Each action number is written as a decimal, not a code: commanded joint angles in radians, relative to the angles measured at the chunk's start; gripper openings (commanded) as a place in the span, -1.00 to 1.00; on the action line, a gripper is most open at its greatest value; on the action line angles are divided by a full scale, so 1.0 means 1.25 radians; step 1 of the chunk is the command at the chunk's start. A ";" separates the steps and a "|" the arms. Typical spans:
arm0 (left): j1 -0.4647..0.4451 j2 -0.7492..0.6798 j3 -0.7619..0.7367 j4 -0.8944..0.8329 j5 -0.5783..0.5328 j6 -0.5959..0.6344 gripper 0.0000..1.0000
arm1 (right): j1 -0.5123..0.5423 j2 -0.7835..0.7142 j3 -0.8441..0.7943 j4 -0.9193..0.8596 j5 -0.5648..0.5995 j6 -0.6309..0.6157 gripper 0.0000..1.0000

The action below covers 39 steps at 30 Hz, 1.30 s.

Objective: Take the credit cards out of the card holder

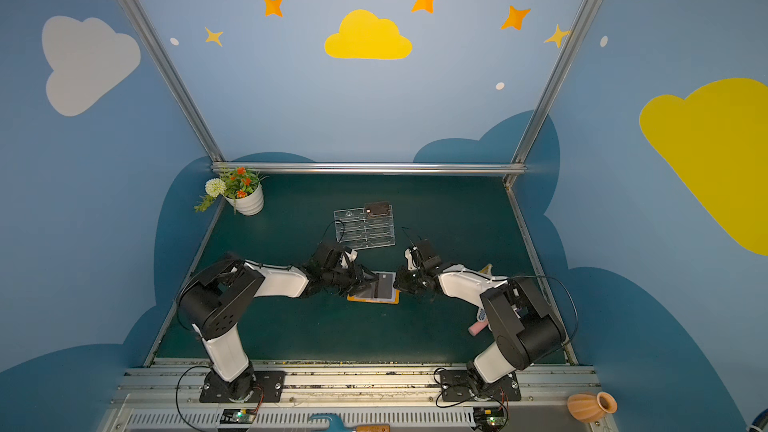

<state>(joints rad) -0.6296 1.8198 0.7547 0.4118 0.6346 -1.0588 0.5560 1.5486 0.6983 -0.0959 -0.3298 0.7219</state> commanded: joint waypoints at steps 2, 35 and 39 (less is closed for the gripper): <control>-0.007 0.035 -0.019 -0.079 -0.039 0.008 -0.12 | 0.007 0.015 -0.006 -0.001 -0.002 -0.004 -1.00; -0.012 0.034 -0.055 -0.009 -0.053 -0.013 -0.89 | 0.042 0.080 0.012 -0.003 0.004 0.000 -1.00; -0.008 0.025 -0.064 -0.016 -0.062 -0.013 -0.92 | 0.042 0.085 0.013 -0.007 0.005 0.002 -1.00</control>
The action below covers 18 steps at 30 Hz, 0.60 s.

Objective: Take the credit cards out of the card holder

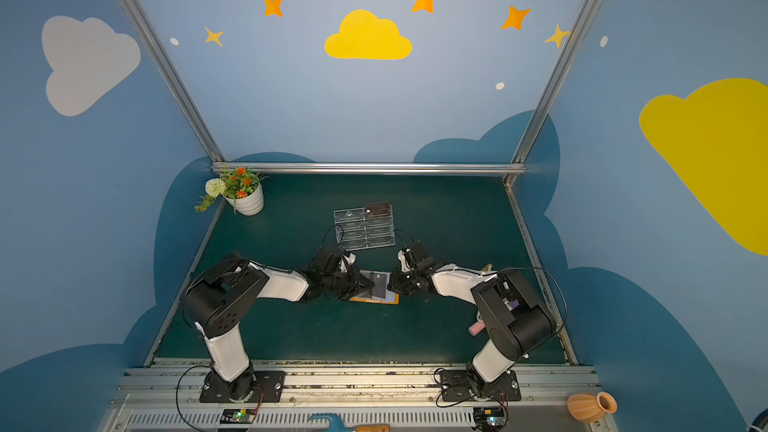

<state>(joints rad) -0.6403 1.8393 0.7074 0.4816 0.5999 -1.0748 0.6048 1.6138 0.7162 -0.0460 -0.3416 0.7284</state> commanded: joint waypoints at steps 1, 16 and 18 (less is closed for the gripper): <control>0.003 0.005 -0.031 -0.072 -0.037 0.000 -0.92 | 0.003 0.032 -0.001 -0.046 0.015 -0.003 -1.00; 0.035 -0.049 -0.068 -0.080 -0.030 0.024 -0.92 | 0.002 0.031 0.011 -0.062 0.022 -0.008 -1.00; 0.038 -0.055 -0.070 -0.083 -0.030 0.025 -0.92 | 0.002 0.028 0.011 -0.065 0.024 -0.009 -1.00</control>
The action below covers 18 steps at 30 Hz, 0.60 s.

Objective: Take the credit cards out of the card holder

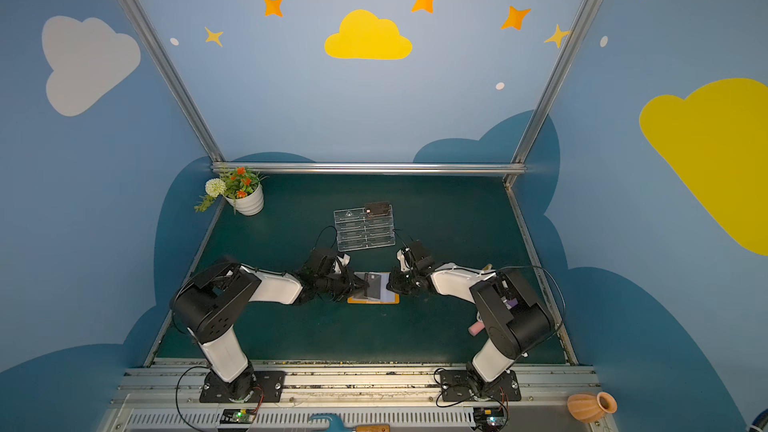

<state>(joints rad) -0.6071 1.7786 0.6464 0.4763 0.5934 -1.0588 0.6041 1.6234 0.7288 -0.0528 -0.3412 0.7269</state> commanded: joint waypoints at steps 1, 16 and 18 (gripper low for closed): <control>0.014 -0.010 -0.024 -0.079 -0.024 0.014 -0.92 | 0.003 0.018 0.002 -0.062 0.023 -0.008 -1.00; 0.017 -0.011 -0.026 -0.058 -0.003 0.019 -0.76 | 0.059 -0.079 0.056 -0.077 0.031 -0.044 -1.00; 0.018 -0.009 -0.026 -0.056 -0.002 0.020 -0.73 | 0.070 -0.061 0.072 -0.079 0.030 -0.042 -1.00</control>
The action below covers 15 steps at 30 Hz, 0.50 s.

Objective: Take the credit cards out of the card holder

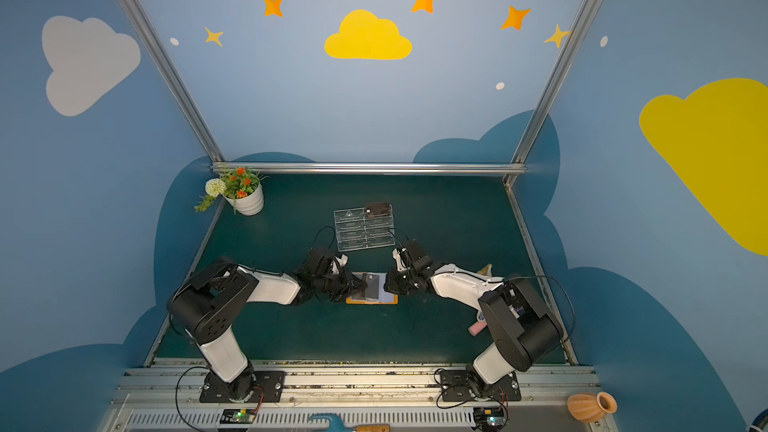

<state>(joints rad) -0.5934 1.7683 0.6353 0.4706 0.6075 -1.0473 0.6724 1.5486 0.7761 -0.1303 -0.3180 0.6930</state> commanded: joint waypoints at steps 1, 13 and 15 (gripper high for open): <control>0.006 -0.001 -0.017 -0.050 -0.011 0.010 -0.72 | 0.021 0.011 0.042 -0.011 0.010 -0.013 -1.00; 0.004 0.011 -0.021 -0.029 -0.005 0.001 -0.64 | 0.034 0.121 0.050 0.001 0.028 0.015 -1.00; 0.004 0.015 -0.021 -0.023 -0.004 -0.002 -0.64 | 0.032 0.118 0.049 0.000 0.031 0.014 -1.00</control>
<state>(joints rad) -0.5919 1.7683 0.6300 0.4904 0.6182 -1.0519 0.7105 1.6897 0.8436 -0.1081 -0.3065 0.7033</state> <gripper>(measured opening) 0.179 0.047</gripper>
